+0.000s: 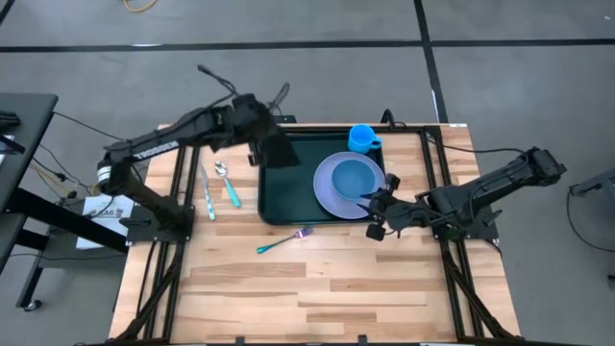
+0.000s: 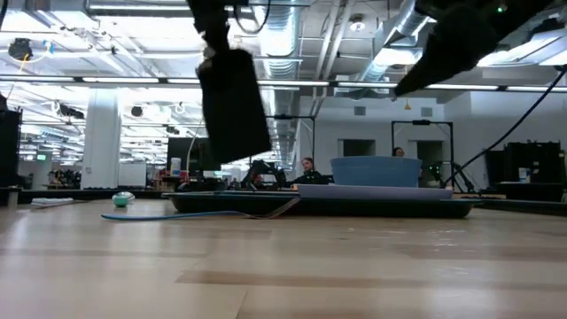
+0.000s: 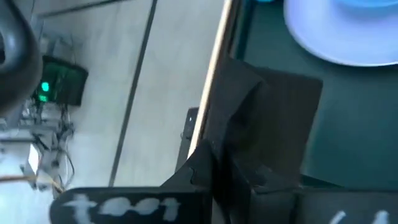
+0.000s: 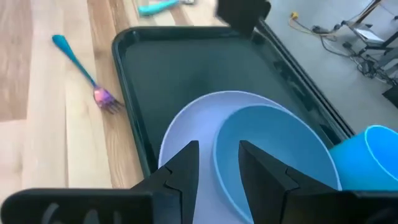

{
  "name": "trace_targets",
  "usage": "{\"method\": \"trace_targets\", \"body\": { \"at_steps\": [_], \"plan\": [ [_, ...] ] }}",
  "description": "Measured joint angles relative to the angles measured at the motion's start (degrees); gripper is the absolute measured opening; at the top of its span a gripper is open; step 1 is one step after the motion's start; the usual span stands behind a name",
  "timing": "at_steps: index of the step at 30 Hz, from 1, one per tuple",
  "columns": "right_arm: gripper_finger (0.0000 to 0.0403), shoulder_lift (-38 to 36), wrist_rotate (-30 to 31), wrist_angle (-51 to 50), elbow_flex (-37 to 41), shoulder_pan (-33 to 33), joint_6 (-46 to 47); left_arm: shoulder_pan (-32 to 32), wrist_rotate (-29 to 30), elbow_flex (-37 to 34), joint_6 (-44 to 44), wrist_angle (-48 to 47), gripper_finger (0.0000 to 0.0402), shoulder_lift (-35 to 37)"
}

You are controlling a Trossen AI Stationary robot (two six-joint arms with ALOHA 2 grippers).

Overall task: Set up tray
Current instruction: Put the black napkin on the black serving tray

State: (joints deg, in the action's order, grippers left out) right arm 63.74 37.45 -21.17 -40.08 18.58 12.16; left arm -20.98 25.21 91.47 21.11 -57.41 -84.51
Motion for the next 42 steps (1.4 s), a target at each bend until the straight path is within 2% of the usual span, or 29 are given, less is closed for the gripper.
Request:
{"method": "trace_targets", "body": {
  "at_steps": [5,11,16,21,28,36,42],
  "plan": [
    [0.0107,2.2,0.0,-0.9,0.1,-1.2,0.7,-8.0,-1.9,-4.3,3.7,8.2,0.0000,0.0],
    [0.0107,4.2,-0.1,-0.9,0.1,-3.6,1.0,-12.4,-2.8,-8.8,7.4,20.9,0.0000,0.0],
    [0.0107,5.0,-0.1,-1.2,0.2,-5.0,1.0,-12.4,-6.9,-13.7,5.9,21.7,0.0000,0.1],
    [0.0107,4.9,-0.1,-1.1,0.1,-5.2,1.0,-11.1,-10.0,-21.5,2.7,27.6,0.0000,0.1],
    [0.0107,4.9,-0.1,-1.0,0.1,-4.7,1.3,-8.0,-11.0,-28.2,-3.1,28.8,0.0000,0.1],
    [0.0107,4.9,-0.1,-0.2,0.1,-4.7,1.0,-5.4,-10.7,-29.1,-6.8,29.2,0.0000,0.0],
    [0.0107,4.9,0.0,-0.1,0.1,-4.9,0.8,-5.7,-0.9,-20.4,-5.5,25.8,0.0000,0.1]
  ]
}}
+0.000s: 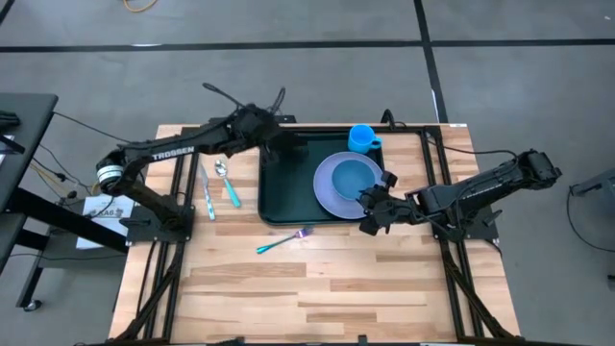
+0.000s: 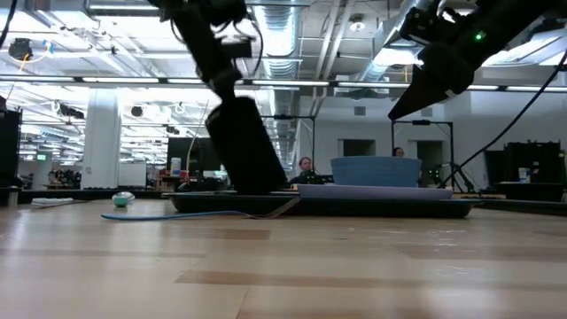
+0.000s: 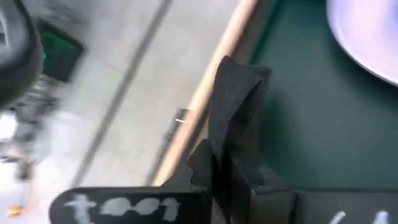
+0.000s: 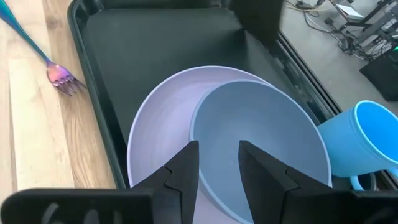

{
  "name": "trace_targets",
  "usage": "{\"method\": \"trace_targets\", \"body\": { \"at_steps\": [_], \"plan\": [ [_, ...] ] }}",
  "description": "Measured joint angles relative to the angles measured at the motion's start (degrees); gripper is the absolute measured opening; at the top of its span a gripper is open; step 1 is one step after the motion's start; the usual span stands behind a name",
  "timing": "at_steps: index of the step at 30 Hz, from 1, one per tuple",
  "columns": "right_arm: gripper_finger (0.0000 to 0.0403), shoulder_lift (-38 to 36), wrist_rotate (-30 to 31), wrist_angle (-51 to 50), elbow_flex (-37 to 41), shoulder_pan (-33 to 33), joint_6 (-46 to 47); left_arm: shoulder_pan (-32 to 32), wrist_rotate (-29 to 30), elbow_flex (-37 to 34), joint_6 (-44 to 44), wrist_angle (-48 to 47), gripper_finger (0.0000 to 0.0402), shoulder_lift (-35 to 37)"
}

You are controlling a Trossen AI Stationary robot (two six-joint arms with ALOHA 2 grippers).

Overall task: Set up tray
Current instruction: Put the black napkin on the black serving tray

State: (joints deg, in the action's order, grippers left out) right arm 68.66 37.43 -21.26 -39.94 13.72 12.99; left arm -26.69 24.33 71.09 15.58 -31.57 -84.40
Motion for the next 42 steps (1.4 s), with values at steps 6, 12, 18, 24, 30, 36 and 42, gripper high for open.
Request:
{"method": "trace_targets", "body": {
  "at_steps": [6,12,18,24,30,36,42],
  "plan": [
    [0.0107,0.0,0.0,0.8,0.0,0.0,-1.0,-4.8,4.8,9.0,2.5,-5.1,0.0000,-2.4],
    [0.0107,0.0,0.0,0.8,0.0,0.0,-1.1,-9.3,7.7,9.9,2.6,-3.6,0.0000,-11.4],
    [0.0107,0.0,0.0,0.8,0.0,0.0,-1.1,-9.6,17.1,10.0,8.5,5.2,0.0000,-15.0],
    [0.0107,0.0,0.0,0.6,0.0,0.0,-1.1,-6.4,24.4,10.2,15.4,11.9,0.0000,-14.0],
    [0.0107,0.0,0.0,0.5,0.0,0.2,-1.0,-3.1,15.6,10.2,7.3,4.0,0.0000,-14.1],
    [0.0107,0.0,-0.1,0.5,0.0,0.9,-0.4,-0.4,5.7,10.1,-7.3,-6.3,0.0000,-14.1],
    [0.0107,0.0,-0.1,0.5,0.0,0.9,0.1,1.9,-0.9,6.6,-14.8,-6.4,0.0000,-14.1]
  ]
}}
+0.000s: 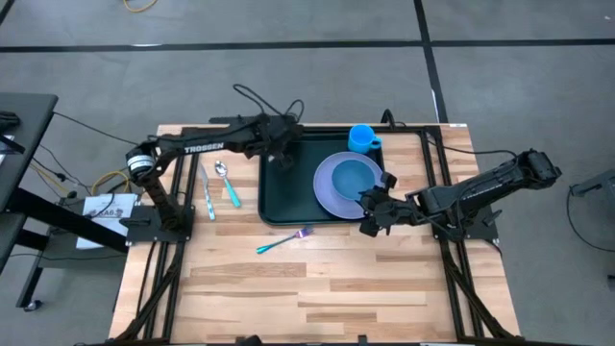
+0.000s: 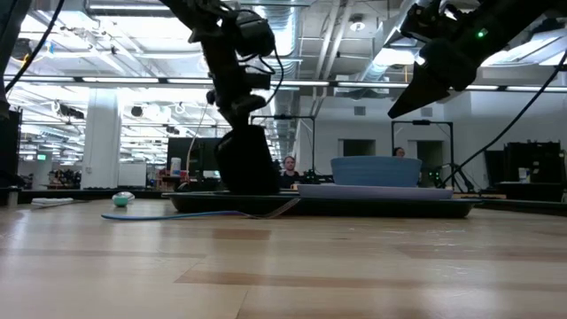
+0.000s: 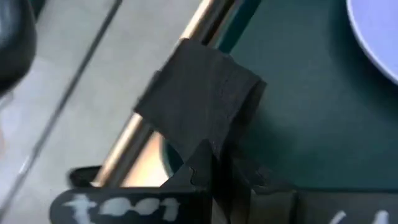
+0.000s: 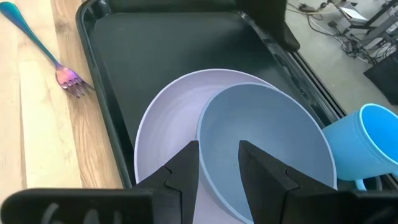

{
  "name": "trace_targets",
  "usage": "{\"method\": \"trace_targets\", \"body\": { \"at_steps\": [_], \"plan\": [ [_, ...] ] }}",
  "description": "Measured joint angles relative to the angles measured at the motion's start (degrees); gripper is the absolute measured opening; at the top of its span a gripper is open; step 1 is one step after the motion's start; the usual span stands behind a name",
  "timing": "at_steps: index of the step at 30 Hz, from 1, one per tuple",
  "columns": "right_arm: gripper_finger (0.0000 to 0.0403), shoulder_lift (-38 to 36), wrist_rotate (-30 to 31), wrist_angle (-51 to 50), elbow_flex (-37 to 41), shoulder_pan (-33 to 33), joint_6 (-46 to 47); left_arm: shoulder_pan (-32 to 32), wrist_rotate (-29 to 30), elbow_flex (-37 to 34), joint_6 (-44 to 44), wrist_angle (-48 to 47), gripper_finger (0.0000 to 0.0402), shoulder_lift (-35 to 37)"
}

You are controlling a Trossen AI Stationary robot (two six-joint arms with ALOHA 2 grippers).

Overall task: Set up tray
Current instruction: Put the black napkin on the black serving tray

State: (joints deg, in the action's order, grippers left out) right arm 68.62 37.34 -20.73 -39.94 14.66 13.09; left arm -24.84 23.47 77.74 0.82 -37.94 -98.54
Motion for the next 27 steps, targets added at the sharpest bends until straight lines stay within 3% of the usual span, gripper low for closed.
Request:
{"method": "trace_targets", "body": {
  "at_steps": [18,27],
  "plan": [
    [0.0107,0.0,0.0,0.0,0.0,0.0,0.5,2.2,-12.9,-10.4,-4.6,5.7,0.0003,0.0],
    [0.0107,0.0,0.0,0.0,0.0,0.0,0.5,5.9,-17.1,-10.6,-4.9,6.0,0.0002,0.0]
  ]
}}
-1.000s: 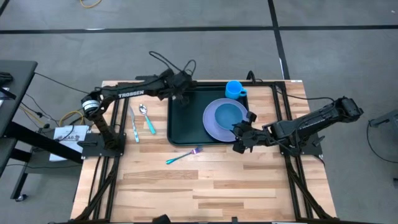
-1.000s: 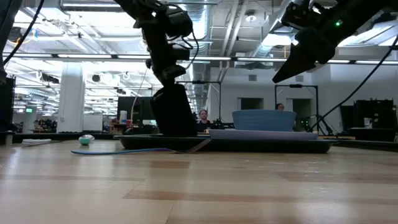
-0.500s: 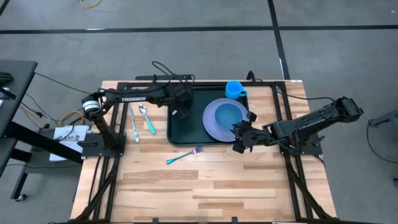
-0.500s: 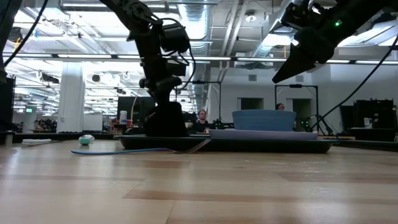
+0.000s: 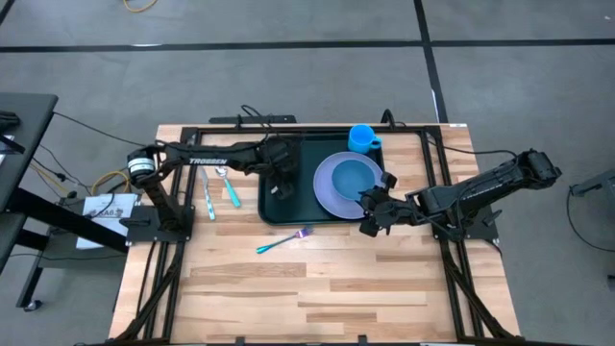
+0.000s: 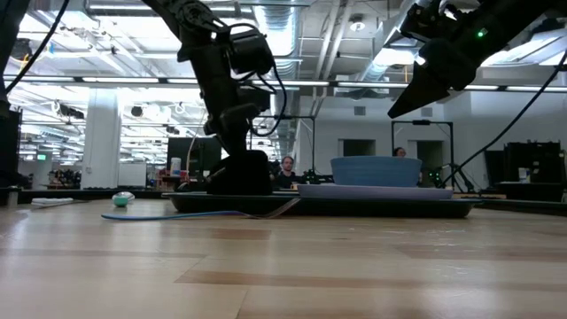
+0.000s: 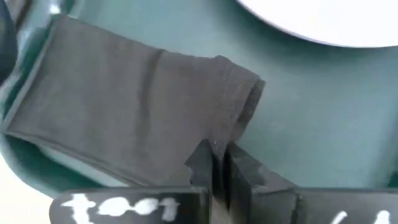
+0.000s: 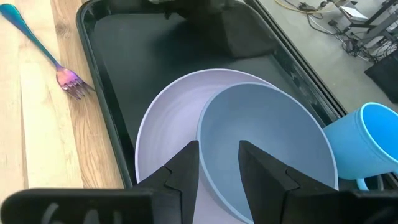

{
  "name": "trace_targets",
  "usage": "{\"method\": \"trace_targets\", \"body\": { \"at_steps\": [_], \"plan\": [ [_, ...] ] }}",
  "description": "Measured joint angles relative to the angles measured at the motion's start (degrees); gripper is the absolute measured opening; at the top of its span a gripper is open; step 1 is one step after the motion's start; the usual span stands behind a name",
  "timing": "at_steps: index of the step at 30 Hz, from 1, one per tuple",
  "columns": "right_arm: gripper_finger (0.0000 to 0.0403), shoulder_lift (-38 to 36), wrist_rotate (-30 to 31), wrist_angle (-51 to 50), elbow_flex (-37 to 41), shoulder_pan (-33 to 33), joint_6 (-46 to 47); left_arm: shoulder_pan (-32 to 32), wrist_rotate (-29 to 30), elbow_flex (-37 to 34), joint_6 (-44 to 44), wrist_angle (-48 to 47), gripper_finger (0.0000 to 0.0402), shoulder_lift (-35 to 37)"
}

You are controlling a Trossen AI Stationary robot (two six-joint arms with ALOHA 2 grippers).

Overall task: Set up tray
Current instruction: Put the black napkin on the black serving tray

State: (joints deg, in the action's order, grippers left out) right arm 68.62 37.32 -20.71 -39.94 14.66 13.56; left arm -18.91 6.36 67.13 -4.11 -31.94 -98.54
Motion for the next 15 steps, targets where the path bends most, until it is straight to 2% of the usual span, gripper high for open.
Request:
{"method": "trace_targets", "body": {
  "at_steps": [6,15],
  "plan": [
    [0.0107,0.0,0.0,0.0,0.0,0.0,0.0,1.4,-4.1,0.0,-0.7,0.0,0.0002,-1.2],
    [0.0107,0.0,-0.1,-0.1,0.0,0.0,0.0,3.0,-7.3,0.0,-0.7,-0.2,0.0002,-7.5]
  ]
}}
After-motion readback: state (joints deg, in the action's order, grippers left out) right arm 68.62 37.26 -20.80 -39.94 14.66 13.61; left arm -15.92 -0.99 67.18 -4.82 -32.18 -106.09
